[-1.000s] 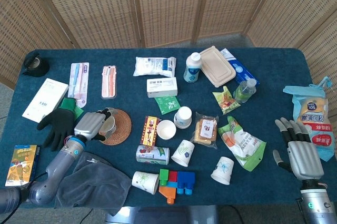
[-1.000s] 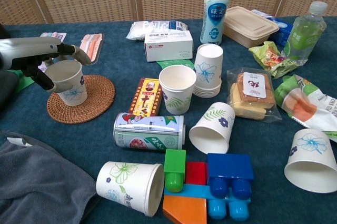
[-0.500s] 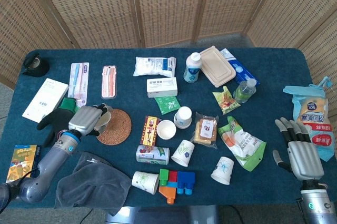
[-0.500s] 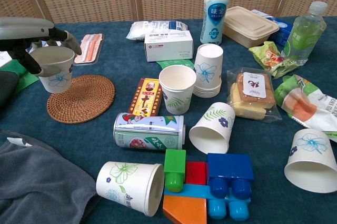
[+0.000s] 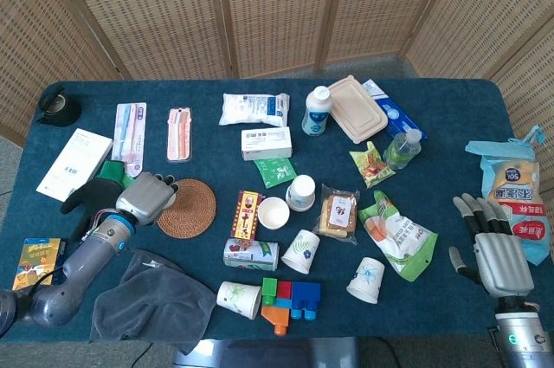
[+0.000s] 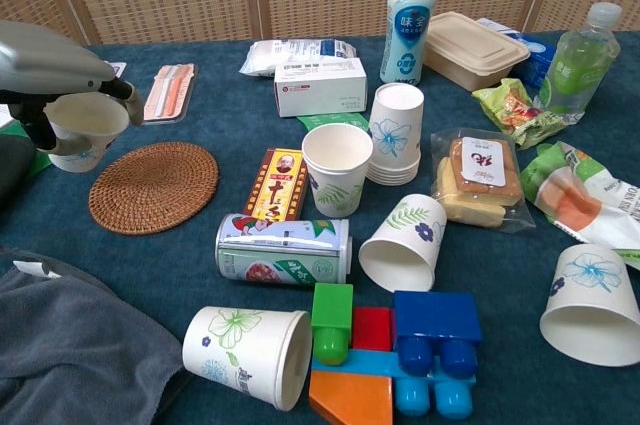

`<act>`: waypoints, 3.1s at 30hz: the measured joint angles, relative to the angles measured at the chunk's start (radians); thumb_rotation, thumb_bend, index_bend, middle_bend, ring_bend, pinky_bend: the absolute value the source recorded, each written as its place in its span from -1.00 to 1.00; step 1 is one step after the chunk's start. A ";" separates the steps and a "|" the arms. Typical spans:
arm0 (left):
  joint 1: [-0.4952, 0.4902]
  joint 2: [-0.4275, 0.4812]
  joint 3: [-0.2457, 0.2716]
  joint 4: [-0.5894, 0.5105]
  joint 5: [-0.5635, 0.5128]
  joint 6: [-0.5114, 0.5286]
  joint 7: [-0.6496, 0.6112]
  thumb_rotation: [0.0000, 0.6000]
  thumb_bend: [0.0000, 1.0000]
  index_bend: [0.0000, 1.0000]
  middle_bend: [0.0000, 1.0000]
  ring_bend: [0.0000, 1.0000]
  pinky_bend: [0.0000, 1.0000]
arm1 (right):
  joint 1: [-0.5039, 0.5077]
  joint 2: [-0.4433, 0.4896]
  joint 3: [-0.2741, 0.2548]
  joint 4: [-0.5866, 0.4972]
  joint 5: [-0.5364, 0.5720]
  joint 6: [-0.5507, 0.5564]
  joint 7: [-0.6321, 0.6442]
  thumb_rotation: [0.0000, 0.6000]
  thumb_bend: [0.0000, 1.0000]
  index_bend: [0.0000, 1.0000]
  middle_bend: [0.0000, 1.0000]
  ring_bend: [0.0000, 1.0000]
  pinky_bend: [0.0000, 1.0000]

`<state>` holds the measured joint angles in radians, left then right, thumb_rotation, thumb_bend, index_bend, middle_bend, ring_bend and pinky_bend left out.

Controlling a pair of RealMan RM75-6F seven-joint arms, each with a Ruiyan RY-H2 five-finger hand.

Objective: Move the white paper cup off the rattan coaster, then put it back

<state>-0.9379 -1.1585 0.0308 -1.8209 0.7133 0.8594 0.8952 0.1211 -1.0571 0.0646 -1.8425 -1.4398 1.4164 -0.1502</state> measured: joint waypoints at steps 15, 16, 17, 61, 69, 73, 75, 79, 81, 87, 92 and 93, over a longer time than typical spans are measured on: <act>-0.166 -0.146 0.073 -0.013 -0.243 0.104 0.238 1.00 -0.01 -0.99 -0.95 -0.81 -0.33 | -0.015 0.011 -0.003 0.009 -0.009 0.018 0.030 1.00 -0.10 -1.00 -1.00 -1.00 -1.00; -0.173 -0.155 0.075 -0.012 -0.256 0.113 0.244 1.00 -0.01 -1.00 -0.99 -0.89 -0.38 | -0.016 0.012 -0.003 0.008 -0.011 0.019 0.031 1.00 -0.10 -1.00 -1.00 -1.00 -1.00; -0.180 -0.167 0.077 -0.011 -0.272 0.127 0.248 1.00 -0.01 -1.00 -1.00 -0.93 -0.42 | -0.016 0.012 -0.003 0.008 -0.013 0.020 0.031 1.00 -0.10 -1.00 -1.00 -1.00 -1.00; 0.107 -0.010 0.073 0.023 0.165 0.132 -0.376 1.00 -0.02 -1.00 -1.00 -1.00 -0.54 | -0.008 0.019 -0.009 -0.060 -0.041 0.013 -0.052 1.00 -0.10 -1.00 -1.00 -1.00 -1.00; 0.170 0.018 0.068 0.035 0.312 0.134 -0.493 1.00 -0.02 -1.00 -1.00 -1.00 -0.55 | -0.006 0.019 -0.009 -0.072 -0.043 0.012 -0.069 1.00 -0.10 -1.00 -1.00 -1.00 -1.00; 0.197 0.035 0.065 0.040 0.374 0.134 -0.549 1.00 -0.02 -1.00 -1.00 -1.00 -0.56 | -0.005 0.020 -0.008 -0.078 -0.040 0.010 -0.079 1.00 -0.10 -1.00 -1.00 -1.00 -1.00; 0.209 0.045 0.066 0.042 0.407 0.132 -0.578 1.00 -0.02 -1.00 -1.00 -1.00 -0.57 | -0.004 0.020 -0.008 -0.081 -0.038 0.008 -0.084 1.00 -0.11 -1.00 -1.00 -1.00 -1.00; 0.229 0.069 0.072 0.041 0.466 0.116 -0.626 1.00 -0.02 -1.00 -1.00 -1.00 -0.59 | -0.002 0.021 -0.007 -0.088 -0.033 0.004 -0.095 1.00 -0.10 -1.00 -1.00 -1.00 -1.00; 0.238 0.080 0.079 0.040 0.497 0.104 -0.648 1.00 -0.03 -1.00 -1.00 -1.00 -0.61 | 0.001 0.021 -0.006 -0.091 -0.030 0.001 -0.101 1.00 -0.10 -1.00 -1.00 -1.00 -1.00; 0.264 0.101 0.099 0.046 0.591 0.081 -0.717 1.00 -0.07 -1.00 -1.00 -1.00 -0.65 | 0.009 0.018 -0.003 -0.103 -0.025 -0.008 -0.122 1.00 -0.10 -1.00 -1.00 -1.00 -1.00; 0.280 0.105 0.111 0.068 0.663 0.060 -0.769 1.00 -0.09 -1.00 -1.00 -1.00 -0.70 | 0.011 0.017 -0.003 -0.115 -0.025 -0.008 -0.136 1.00 -0.10 -1.00 -1.00 -1.00 -1.00; 0.282 0.104 0.114 0.073 0.672 0.053 -0.773 1.00 -0.10 -1.00 -1.00 -1.00 -0.71 | 0.010 0.017 -0.003 -0.117 -0.026 -0.006 -0.139 1.00 -0.10 -1.00 -1.00 -1.00 -1.00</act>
<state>-0.6561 -1.0542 0.1444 -1.7480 1.3858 0.9127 0.1221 0.1315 -1.0397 0.0613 -1.9597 -1.4656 1.4109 -0.2893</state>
